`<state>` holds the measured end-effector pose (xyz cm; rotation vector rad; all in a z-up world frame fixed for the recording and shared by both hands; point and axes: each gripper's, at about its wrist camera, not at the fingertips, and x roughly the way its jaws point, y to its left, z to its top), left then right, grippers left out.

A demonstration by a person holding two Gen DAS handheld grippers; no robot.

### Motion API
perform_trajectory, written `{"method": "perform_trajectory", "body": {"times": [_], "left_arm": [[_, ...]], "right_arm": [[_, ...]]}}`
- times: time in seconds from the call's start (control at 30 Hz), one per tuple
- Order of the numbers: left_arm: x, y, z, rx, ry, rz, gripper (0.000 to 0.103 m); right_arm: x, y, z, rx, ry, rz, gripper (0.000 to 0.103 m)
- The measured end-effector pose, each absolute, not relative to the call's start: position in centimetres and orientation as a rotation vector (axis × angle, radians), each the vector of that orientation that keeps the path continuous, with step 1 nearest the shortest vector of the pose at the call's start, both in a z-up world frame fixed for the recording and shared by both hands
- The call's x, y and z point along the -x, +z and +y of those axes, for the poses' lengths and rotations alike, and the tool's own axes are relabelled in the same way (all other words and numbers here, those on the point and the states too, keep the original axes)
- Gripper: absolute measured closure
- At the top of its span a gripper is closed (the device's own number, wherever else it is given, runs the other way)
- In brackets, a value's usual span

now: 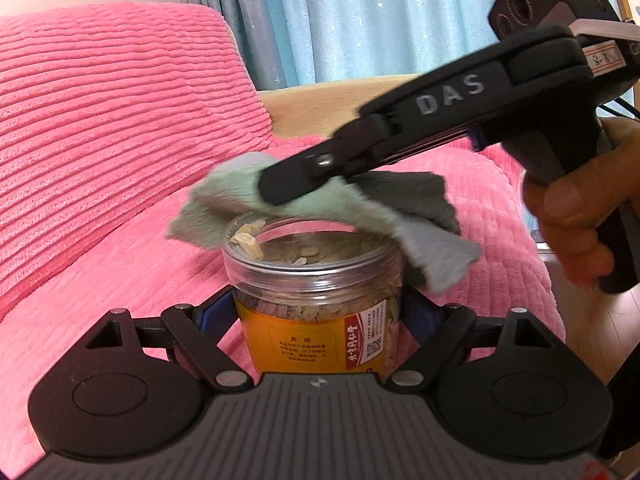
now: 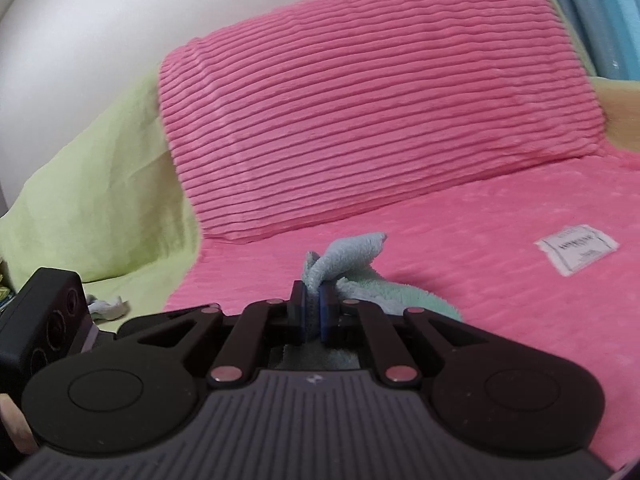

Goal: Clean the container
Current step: 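Hold the jar with the left gripper while the right gripper keeps wiping the lid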

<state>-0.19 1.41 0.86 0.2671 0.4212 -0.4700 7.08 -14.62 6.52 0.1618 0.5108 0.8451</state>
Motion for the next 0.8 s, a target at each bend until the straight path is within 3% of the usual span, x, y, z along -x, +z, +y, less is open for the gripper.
{"method": "perform_trajectory", "body": {"times": [0.8], "left_arm": [[-0.8, 1.1, 2.3, -0.264, -0.483, 0.419, 0.018]], "right_arm": [[-6.2, 6.5, -12.8, -0.160, 0.905, 0.510, 0.099]]}}
